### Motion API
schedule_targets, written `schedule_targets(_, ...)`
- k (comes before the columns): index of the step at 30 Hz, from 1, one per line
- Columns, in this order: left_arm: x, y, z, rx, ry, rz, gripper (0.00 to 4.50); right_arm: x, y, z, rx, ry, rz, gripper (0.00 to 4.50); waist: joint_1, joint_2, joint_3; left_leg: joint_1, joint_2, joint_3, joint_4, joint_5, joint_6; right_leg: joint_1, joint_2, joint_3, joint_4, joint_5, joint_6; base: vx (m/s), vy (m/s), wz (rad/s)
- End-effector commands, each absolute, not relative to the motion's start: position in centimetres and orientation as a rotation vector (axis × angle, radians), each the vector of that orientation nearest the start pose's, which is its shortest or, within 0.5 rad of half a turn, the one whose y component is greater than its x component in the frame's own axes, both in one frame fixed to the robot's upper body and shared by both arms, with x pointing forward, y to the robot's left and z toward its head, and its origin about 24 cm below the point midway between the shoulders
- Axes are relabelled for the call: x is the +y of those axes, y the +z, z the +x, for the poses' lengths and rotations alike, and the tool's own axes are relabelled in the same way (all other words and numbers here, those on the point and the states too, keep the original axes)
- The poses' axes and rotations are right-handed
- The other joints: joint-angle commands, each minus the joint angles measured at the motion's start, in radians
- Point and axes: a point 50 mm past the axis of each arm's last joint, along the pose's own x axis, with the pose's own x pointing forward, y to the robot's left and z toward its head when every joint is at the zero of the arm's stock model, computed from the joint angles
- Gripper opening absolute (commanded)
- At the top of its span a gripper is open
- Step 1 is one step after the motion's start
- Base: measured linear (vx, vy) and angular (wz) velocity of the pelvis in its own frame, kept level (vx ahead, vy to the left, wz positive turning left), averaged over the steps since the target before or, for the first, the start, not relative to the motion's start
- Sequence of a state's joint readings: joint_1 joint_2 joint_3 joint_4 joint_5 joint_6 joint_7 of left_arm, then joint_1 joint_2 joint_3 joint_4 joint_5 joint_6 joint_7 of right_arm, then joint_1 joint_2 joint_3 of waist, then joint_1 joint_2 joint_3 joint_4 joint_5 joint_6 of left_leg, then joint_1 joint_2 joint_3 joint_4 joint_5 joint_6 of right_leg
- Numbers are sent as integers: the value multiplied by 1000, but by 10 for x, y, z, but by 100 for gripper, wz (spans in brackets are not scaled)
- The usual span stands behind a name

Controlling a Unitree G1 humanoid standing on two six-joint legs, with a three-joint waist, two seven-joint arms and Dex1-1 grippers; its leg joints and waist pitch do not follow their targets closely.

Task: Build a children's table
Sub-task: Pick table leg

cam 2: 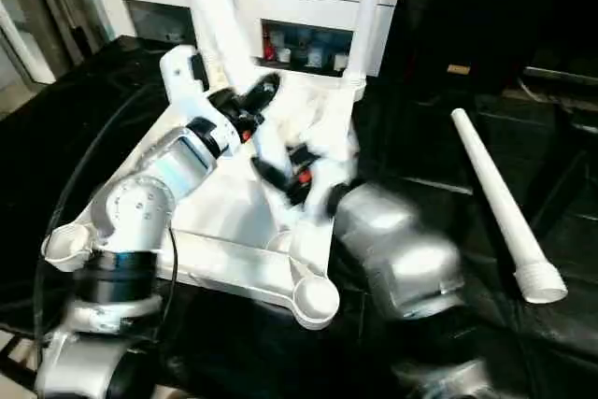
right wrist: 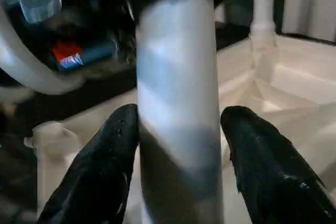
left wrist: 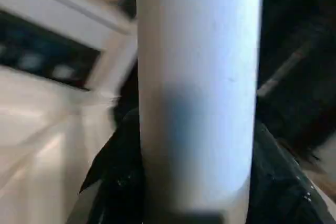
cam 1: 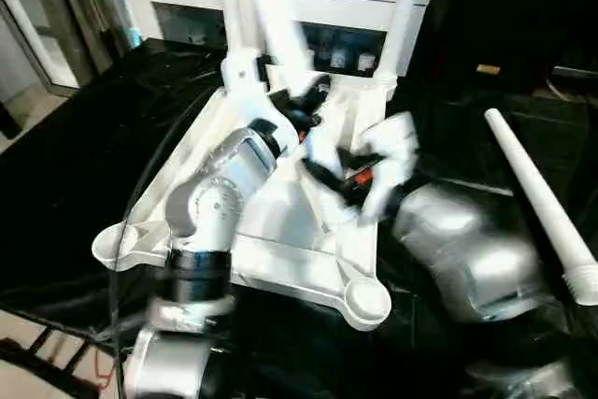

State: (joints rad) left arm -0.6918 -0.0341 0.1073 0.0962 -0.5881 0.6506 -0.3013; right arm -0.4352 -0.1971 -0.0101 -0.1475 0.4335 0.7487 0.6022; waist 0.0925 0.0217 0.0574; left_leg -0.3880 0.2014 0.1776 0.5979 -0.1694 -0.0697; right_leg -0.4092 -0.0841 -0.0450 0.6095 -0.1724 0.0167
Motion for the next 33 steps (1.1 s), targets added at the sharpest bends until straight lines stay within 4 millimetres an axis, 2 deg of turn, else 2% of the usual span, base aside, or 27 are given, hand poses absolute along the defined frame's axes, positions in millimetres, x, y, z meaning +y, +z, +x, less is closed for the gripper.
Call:
schedule_targets(1,60,182,331,21,-922,-487,186,-122,139,290,186,1003,244,306,7,2,-78,17,8,-8,-66,-185,-2,63,-33,25,-63,-110,-186,0,0,0)
schedule_targets(2,60,183,327,28,-994,-476,186,-125,139,287,208,1058,252,306,8,4,-78,17,10,-7,-65,-177,1,61,-34,27,-61,-100,-192,0,0,0)
schedule_targets(3,60,183,327,28,-994,-476,186,-125,139,287,208,1058,252,307,7,5,-77,14,9,-4,-63,-165,5,59,-34,27,-60,-87,-207,0,0,0)
schedule_targets(5,59,184,322,34,-1074,-457,186,-128,137,284,239,1115,255,307,5,2,-77,11,8,-4,-63,-158,11,65,-37,25,-59,-94,-218,0,0,0)
schedule_targets(6,59,186,318,35,-1138,-456,186,-129,137,283,261,1156,246,307,6,6,-77,16,9,-4,-61,-164,11,61,-38,25,-61,-111,-224,0,0,0)
schedule_targets(7,60,188,315,34,-1199,-454,186,-130,136,281,287,1202,238,307,6,5,-76,14,9,-3,-61,-165,12,61,-38,26,-61,-117,-228,0,0,0)
schedule_targets(8,60,193,310,23,-1282,-451,186,-131,135,279,310,1250,230,307,8,-5,-77,15,9,-1,-61,-163,16,62,-39,26,-63,-132,-233,0,0,0)
schedule_targets(9,59,195,308,15,-1322,-447,186,-131,135,278,323,1272,227,307,11,1,-76,15,11,-2,-61,-160,19,62,-41,26,-60,-150,-236,0,0,0)
schedule_targets(10,59,198,307,5,-1356,-435,186,-132,135,277,342,1293,230,307,8,-9,-74,13,11,0,-61,-160,22,60,-40,27,-63,-161,-234,0,0,0)
schedule_targets(13,60,201,309,-18,-1360,-450,186,-132,135,276,369,1323,229,307,13,-11,-73,17,13,0,-60,-161,21,57,-42,27,-66,-215,-221,0,0,0)
schedule_targets(17,59,204,307,-36,-1372,-467,185,-130,134,277,391,1340,210,307,17,-16,-72,15,14,0,-61,-168,10,54,-45,28,-70,-277,-192,0,0,0)
schedule_targets(18,58,204,305,-36,-1386,-470,185,-129,134,277,394,1346,208,279,18,-17,-73,16,14,0,-61,-166,8,53,-44,28,-70,-281,-187,0,0,0)
schedule_targets(22,59,202,303,-30,-1405,-465,185,-129,135,278,397,1354,212,258,20,-17,-72,16,14,0,-61,-162,6,51,-43,28,-70,-276,-178,0,0,0)
schedule_targets(23,59,201,303,-28,-1405,-464,185,-129,135,278,396,1355,214,258,20,-26,-73,15,14,1,-62,-158,8,52,-43,28,-71,-272,-177,0,0,0)
schedule_targets(24,60,200,303,-27,-1405,-465,185,-129,135,278,396,1354,216,242,24,-21,-75,17,15,0,-61,-150,7,51,-43,28,-67,-259,-179,0,0,0)
schedule_targets(28,61,199,302,-25,-1402,-466,185,-127,134,279,395,1349,222,202,23,-23,-76,16,15,0,-61,-137,8,52,-42,28,-62,-212,-192,0,0,0)
schedule_targets(33,61,196,300,-20,-1410,-466,185,-125,133,279,383,1336,235,194,23,-19,-76,16,14,1,-61,-150,4,53,-41,28,-63,-207,-199,0,0,0)
